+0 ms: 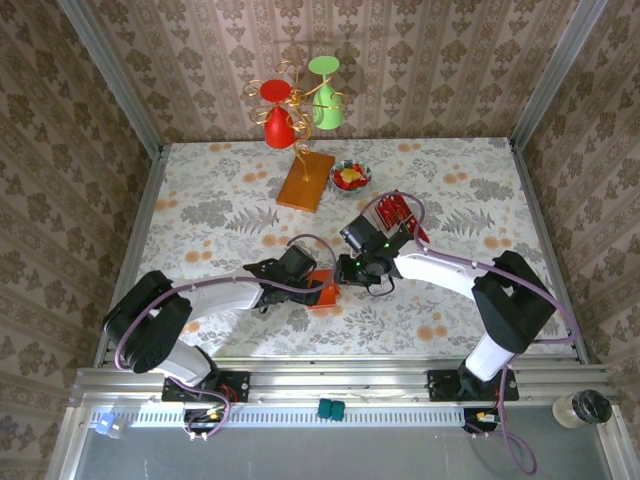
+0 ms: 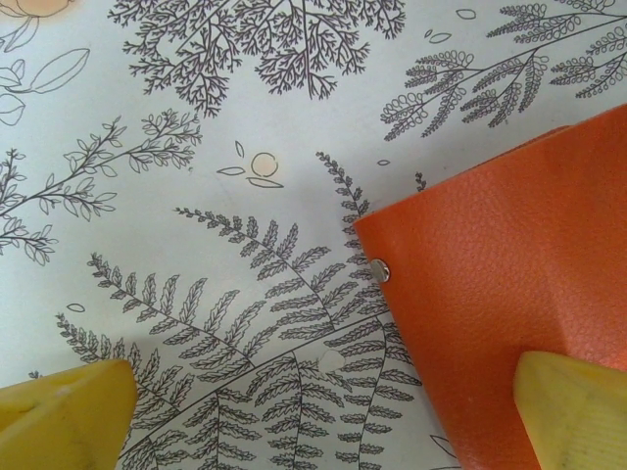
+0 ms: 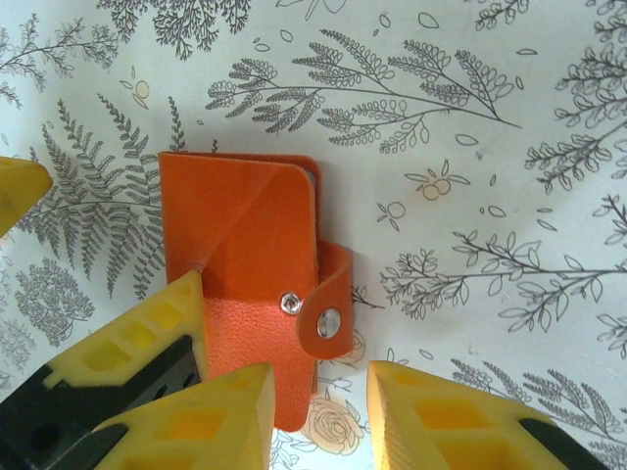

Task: Put the credit cards into the card holder

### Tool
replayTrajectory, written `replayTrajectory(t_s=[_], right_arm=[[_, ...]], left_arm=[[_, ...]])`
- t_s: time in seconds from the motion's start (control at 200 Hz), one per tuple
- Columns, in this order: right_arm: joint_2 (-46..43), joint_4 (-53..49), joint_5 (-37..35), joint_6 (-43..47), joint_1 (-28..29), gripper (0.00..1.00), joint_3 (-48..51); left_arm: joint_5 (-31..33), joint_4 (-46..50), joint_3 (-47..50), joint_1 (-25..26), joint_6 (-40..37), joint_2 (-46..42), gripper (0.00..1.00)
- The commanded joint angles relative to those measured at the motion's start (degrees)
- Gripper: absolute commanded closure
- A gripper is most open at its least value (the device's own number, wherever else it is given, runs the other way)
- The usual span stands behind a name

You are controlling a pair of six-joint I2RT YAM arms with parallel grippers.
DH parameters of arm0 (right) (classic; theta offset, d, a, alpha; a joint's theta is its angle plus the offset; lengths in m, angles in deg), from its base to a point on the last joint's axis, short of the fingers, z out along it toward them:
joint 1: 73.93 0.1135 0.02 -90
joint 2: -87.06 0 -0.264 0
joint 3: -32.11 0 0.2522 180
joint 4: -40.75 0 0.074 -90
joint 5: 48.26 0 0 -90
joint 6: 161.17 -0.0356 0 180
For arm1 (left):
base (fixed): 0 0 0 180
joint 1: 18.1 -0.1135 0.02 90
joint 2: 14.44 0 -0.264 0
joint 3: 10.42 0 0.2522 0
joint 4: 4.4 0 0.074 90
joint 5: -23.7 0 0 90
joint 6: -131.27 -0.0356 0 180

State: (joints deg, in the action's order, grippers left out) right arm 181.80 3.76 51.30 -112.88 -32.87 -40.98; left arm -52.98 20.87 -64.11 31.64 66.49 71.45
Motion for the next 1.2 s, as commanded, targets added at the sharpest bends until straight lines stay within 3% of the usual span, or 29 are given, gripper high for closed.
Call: replayTrajectory(t_s=[0.0, 0.57, 1.11, 1.195], right_arm=[[2.6, -3.7, -1.0, 2.1, 0.3, 0.66, -2.6], [8.9, -4.8, -0.6, 4.1, 1.3, 0.7, -6.9], [7.9, -4.7, -0.6, 4.4, 1.2, 1.0, -5.6], [7.3, -4.3, -0.1, 4.4, 1.2, 1.0, -5.3]], left_arm=[[2.5, 4.6, 0.6, 0.1, -1.0, 1.6, 0.0], [2.2, 3.9, 0.8, 0.3, -0.4, 2.0, 0.0], [1.6, 3.3, 1.3, 0.4, 0.1, 1.9, 0.0], [1.6, 3.2, 1.3, 0.4, 0.1, 1.9, 0.0]])
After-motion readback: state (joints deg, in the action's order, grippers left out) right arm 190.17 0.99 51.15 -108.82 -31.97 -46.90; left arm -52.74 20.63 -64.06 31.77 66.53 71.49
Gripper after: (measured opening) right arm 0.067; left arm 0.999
